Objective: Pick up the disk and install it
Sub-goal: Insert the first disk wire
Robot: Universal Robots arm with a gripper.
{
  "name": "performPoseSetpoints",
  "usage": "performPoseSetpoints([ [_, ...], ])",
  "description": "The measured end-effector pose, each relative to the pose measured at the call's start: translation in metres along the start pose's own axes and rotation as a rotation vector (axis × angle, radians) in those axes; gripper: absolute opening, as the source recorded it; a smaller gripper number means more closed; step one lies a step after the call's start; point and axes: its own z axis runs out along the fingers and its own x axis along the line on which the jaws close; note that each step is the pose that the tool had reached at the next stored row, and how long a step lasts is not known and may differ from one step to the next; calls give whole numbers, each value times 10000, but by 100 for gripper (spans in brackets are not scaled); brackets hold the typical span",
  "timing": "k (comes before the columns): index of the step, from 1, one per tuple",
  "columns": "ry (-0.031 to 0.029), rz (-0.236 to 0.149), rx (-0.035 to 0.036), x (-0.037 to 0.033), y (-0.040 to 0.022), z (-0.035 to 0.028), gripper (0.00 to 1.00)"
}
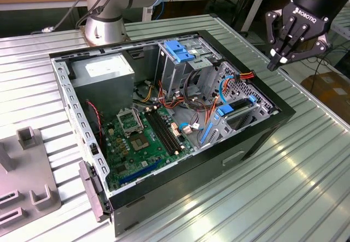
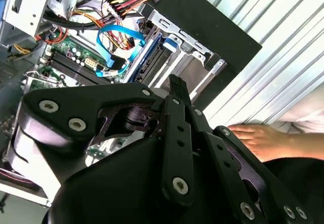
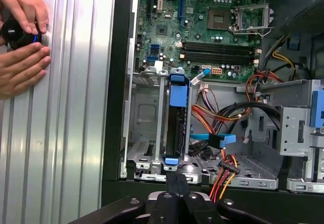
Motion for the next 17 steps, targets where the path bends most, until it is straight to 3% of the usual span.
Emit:
performPoseSetpoints([
  [12,18,-2483,88,0,-2,35,11],
  [17,19,-2977,98,-21,-37,56,11],
])
